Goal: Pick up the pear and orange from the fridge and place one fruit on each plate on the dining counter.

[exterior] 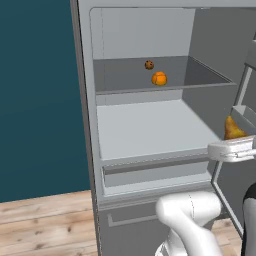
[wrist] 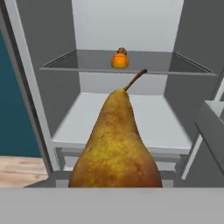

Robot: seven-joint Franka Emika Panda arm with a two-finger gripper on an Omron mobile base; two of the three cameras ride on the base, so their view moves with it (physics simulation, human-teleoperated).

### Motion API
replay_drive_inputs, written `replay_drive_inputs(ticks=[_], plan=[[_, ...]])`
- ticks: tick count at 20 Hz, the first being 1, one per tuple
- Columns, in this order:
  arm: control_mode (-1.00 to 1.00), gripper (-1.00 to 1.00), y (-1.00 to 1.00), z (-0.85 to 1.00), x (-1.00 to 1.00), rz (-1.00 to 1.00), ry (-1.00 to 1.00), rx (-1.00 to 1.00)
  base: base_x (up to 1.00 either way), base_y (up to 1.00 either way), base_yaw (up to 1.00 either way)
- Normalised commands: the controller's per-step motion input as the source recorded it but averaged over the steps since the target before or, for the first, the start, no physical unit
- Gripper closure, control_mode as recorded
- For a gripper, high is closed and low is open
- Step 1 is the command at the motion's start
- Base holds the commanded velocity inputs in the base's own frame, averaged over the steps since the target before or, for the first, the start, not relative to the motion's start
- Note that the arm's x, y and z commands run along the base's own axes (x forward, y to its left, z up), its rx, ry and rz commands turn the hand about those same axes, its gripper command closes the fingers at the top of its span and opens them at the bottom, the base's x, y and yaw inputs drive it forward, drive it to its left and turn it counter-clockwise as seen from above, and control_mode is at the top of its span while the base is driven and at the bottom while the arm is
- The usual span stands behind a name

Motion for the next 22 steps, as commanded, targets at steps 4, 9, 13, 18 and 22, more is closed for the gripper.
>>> replay_drive_inputs(ticks=[4,9,13,18,22], plan=[[-1.00,1.00,0.00,0.31,-0.34,-0.06,0.14,0.00,0.00,0.00,0.00],[-1.00,1.00,0.00,0.11,-0.13,0.00,0.23,0.00,0.00,0.00,0.00],[-1.00,1.00,0.00,-0.11,-0.40,0.00,0.04,0.00,0.00,0.00,0.00],[-1.00,1.00,0.00,-0.12,-0.43,0.00,0.00,-0.01,0.00,0.00,0.00],[-1.00,1.00,0.00,-0.01,-0.24,-0.01,0.00,0.00,0.00,0.00,0.00]])
